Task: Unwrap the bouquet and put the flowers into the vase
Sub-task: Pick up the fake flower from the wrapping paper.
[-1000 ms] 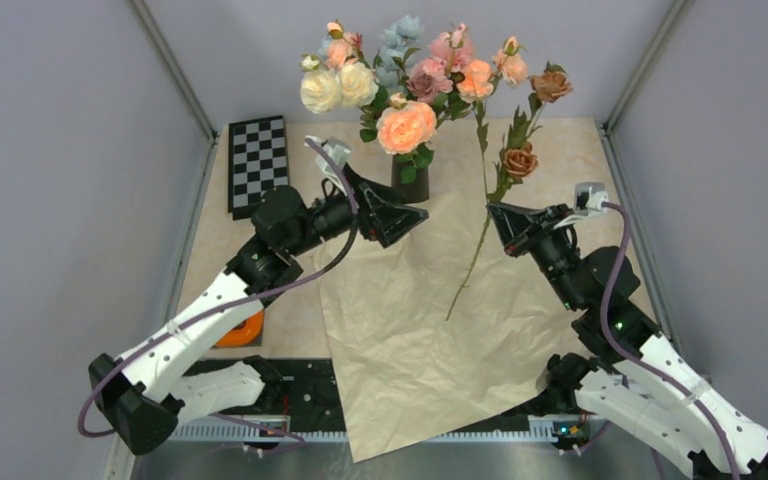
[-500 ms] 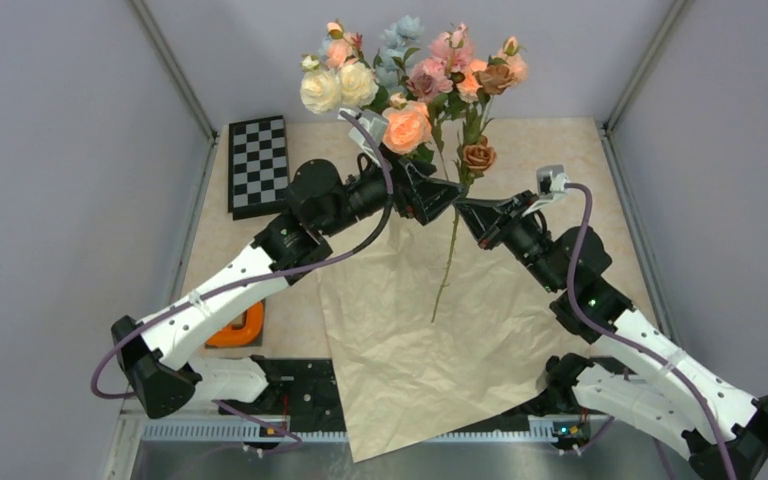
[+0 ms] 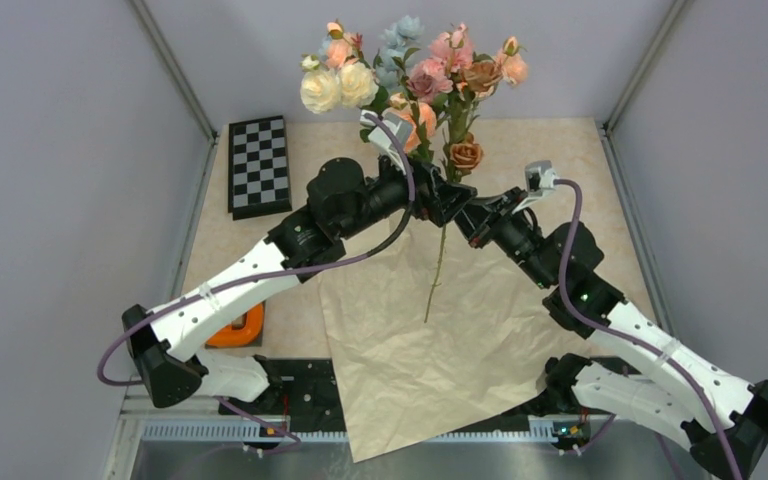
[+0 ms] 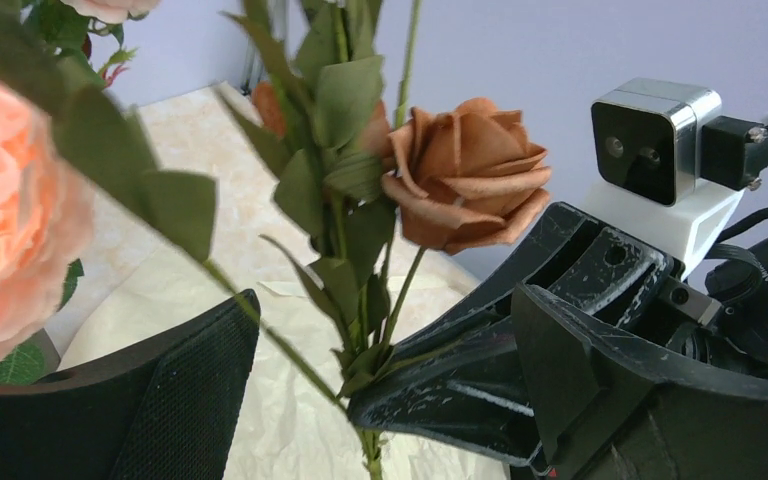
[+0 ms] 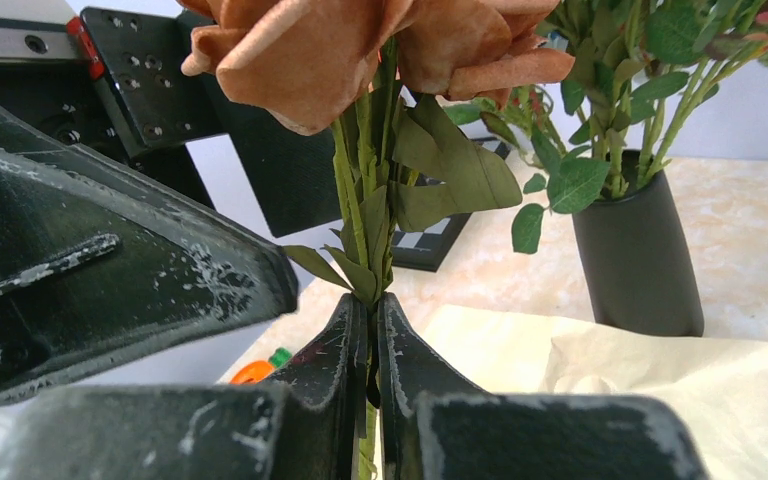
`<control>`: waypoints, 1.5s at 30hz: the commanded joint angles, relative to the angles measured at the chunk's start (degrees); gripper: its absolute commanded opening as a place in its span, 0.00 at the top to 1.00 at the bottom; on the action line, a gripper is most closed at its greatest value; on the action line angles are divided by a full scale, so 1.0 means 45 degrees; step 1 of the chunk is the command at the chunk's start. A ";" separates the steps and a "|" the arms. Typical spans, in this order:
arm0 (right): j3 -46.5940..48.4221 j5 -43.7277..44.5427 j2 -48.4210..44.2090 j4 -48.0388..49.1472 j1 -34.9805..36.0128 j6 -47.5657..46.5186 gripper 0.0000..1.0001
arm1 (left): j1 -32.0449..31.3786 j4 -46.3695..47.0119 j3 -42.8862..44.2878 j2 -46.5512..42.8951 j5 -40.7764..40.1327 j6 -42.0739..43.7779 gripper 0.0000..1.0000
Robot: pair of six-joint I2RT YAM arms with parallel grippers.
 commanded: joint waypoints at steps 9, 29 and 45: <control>0.1113 0.1232 0.0595 0.0025 0.1236 -0.1073 1.00 | -0.0220 -0.0017 0.0521 0.0245 -0.0378 0.0262 0.02; 0.1417 0.1299 0.0589 -0.0914 0.1395 -0.1555 0.90 | -0.0220 0.0008 0.0562 0.0357 0.0041 -0.0205 0.79; 0.2558 -0.0691 -0.0699 -0.5352 0.0363 -0.2421 0.26 | 0.0838 0.0267 -0.0318 -0.0703 0.1684 -0.0536 1.00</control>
